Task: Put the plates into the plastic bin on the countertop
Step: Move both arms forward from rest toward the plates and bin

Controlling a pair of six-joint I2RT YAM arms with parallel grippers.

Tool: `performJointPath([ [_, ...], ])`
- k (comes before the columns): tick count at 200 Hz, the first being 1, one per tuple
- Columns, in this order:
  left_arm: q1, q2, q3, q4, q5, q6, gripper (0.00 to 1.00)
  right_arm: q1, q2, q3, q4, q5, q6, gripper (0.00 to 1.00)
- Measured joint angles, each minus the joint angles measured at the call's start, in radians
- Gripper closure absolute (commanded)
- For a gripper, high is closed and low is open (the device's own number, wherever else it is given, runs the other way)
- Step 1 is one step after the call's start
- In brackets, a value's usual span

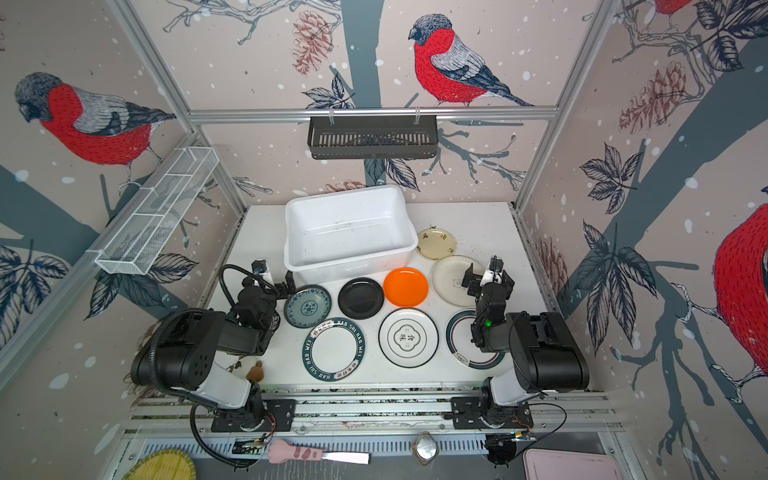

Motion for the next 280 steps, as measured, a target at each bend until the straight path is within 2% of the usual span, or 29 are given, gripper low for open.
performJointPath([
  [96, 0.013, 0.0, 0.002, 0.0, -0.017, -0.008, 0.01, 0.0, -0.001, 0.0, 0.0, 0.0, 0.0, 0.01],
  [121, 0.008, 0.0, 0.002, 0.0, -0.022, -0.009, 0.01, 0.018, -0.052, 0.01, -0.036, 0.044, -0.001, 0.01],
  [138, -0.008, -0.026, 0.01, -0.029, -0.073, -0.01, 0.01, 0.044, -0.12, 0.027, -0.072, 0.086, -0.005, 0.01],
  [169, -0.048, -0.222, 0.08, -0.216, -0.229, -0.044, 0.01, 0.095, -0.251, 0.008, -0.143, 0.199, -0.016, 0.01],
  [186, -0.052, -0.302, 0.073, -0.269, -0.291, -0.079, 0.01, 0.088, -0.357, 0.055, -0.271, 0.245, 0.063, 0.01],
  [216, -0.089, -0.443, 0.064, -0.407, -0.379, -0.137, 0.01, 0.014, -0.487, 0.196, -0.569, 0.273, 0.283, 0.01],
  [241, -0.101, -0.526, 0.083, -0.509, -0.42, -0.189, 0.01, -0.059, -0.519, 0.268, -0.76, 0.205, 0.388, 0.01],
  [261, -0.122, -0.57, 0.105, -0.589, -0.438, -0.225, 0.01, -0.105, -0.479, 0.346, -0.874, 0.07, 0.432, 0.01],
  [280, -0.159, -0.584, 0.138, -0.661, -0.446, -0.254, 0.01, -0.129, -0.372, 0.466, -0.98, -0.09, 0.455, 0.01],
])
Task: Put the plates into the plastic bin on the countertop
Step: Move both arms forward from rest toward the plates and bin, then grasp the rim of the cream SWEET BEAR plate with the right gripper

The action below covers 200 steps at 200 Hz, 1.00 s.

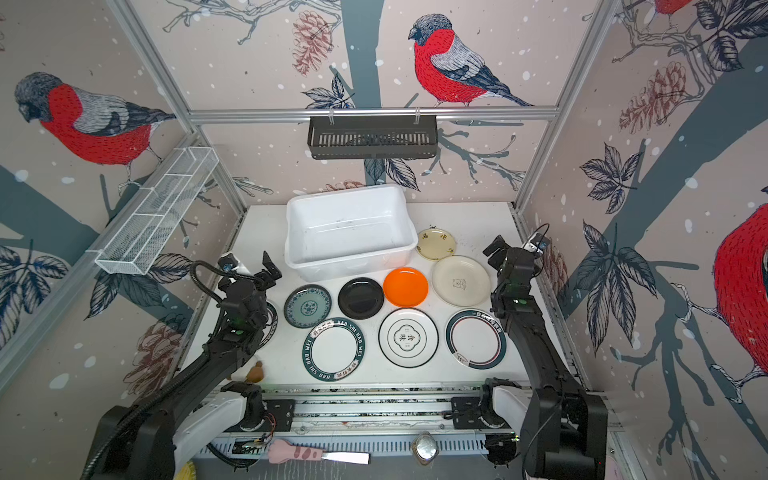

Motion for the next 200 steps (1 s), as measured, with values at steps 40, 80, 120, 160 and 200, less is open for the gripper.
performJointPath([
  [40, -0.117, -0.014, 0.103, -0.175, -0.018, -0.037, 0.01, -0.002, 0.259, 0.229, -0.204, -0.323, -0.017, 0.01],
  [80, -0.182, -0.038, 0.171, -0.316, 0.039, -0.088, 0.01, 0.0, 0.369, 0.317, -0.368, -0.445, -0.072, 0.01],
  [120, -0.21, -0.039, 0.23, -0.402, 0.181, -0.111, 0.01, 0.024, 0.374, 0.33, -0.494, -0.36, -0.119, 0.01],
  [160, -0.223, -0.057, 0.235, -0.418, 0.241, -0.111, 0.01, 0.019, 0.365, 0.257, -0.542, -0.224, -0.144, 0.01],
  [200, -0.224, -0.074, 0.217, -0.411, 0.271, -0.099, 0.01, 0.013, 0.365, 0.156, -0.532, -0.204, -0.136, 0.02],
])
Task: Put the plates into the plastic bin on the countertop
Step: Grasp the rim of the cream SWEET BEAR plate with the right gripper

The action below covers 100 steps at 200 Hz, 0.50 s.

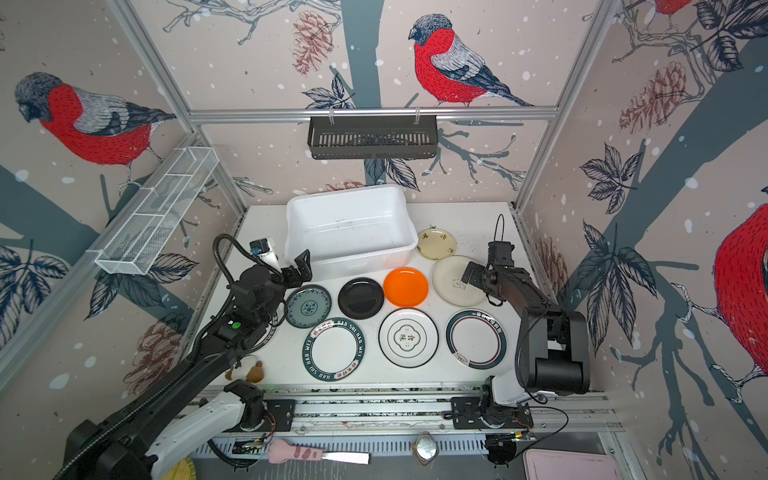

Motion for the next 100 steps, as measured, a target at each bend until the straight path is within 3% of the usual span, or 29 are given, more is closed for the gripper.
performJointPath([
  [34, -0.006, -0.029, -0.049, 0.026, 0.039, 0.003, 0.01, 0.0, 0.003, -0.053, 0.039, 0.019, 0.005, 0.12],
  [66, -0.01, -0.035, -0.051, 0.039, 0.053, 0.003, 0.01, -0.002, 0.009, -0.1, 0.072, 0.02, 0.014, 0.37],
  [84, -0.013, -0.034, -0.051, 0.045, 0.054, 0.003, 0.01, -0.008, 0.009, -0.116, 0.093, 0.021, 0.027, 0.43],
  [100, -0.013, -0.027, -0.051, 0.05, 0.057, 0.002, 0.01, -0.014, 0.01, -0.121, 0.108, 0.021, 0.028, 0.6],
])
